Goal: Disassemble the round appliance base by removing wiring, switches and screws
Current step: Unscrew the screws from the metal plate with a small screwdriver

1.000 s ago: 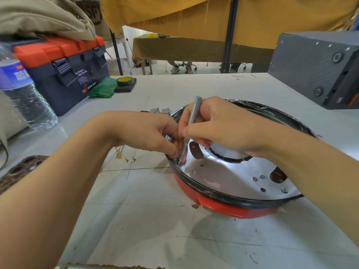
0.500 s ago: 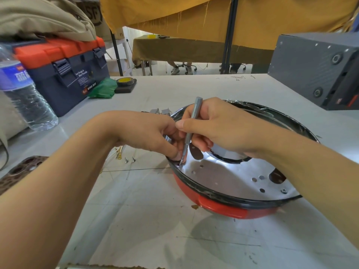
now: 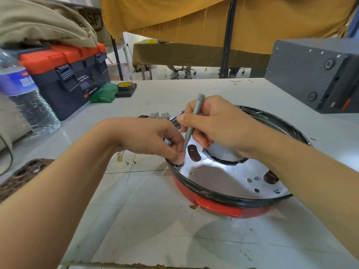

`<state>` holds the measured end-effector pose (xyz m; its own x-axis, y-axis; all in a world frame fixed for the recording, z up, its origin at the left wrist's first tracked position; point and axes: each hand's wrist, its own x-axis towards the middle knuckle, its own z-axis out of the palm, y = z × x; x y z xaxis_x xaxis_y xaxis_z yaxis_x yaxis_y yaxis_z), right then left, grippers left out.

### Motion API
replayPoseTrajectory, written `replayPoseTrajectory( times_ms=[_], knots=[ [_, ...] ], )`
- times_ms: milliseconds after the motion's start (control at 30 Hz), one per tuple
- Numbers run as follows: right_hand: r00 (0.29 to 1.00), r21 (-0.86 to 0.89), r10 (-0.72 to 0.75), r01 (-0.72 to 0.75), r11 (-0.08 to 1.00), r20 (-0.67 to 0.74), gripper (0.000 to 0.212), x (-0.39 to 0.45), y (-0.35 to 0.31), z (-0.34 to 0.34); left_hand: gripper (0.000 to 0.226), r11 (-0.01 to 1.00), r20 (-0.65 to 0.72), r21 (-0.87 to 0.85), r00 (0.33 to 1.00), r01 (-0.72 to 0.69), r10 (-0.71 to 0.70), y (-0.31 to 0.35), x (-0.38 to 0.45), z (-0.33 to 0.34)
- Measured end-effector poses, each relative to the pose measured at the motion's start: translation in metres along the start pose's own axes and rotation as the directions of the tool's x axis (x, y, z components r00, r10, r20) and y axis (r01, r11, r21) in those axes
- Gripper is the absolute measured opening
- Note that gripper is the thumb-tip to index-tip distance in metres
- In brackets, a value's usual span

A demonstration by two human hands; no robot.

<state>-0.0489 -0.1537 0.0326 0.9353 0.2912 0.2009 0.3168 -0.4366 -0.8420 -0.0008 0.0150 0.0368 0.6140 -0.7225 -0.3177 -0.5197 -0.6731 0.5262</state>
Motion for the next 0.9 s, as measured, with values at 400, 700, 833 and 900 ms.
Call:
replayPoseTrajectory(
  times_ms=[400,700,833,900],
  knots=[
    [0.981,-0.023,-0.088,0.085,0.996,-0.174,0.018,-0.015,-0.011,-0.019,0.015,0.947,-0.226,-0.293,0.972,-0.135,0.069,-0.01,-0.004,0.01],
    [0.988,-0.172,0.033,-0.008,0.985,0.148,0.019,-0.05,0.002,-0.01,0.001,0.929,-0.654,-0.271,0.757,-0.254,0.017,-0.024,-0.029,0.011],
    [0.988,-0.366,-0.002,0.06,0.929,0.154,0.019,-0.058,0.004,-0.007,0.005,0.981,-0.626,-0.161,0.779,-0.108,-0.017,-0.043,-0.047,0.007],
    [0.989,-0.41,-0.001,0.063,0.91,0.15,0.019,-0.059,0.003,-0.005,0.008,0.998,-0.606,-0.063,0.795,-0.015,-0.027,-0.052,-0.051,0.01]
  ],
)
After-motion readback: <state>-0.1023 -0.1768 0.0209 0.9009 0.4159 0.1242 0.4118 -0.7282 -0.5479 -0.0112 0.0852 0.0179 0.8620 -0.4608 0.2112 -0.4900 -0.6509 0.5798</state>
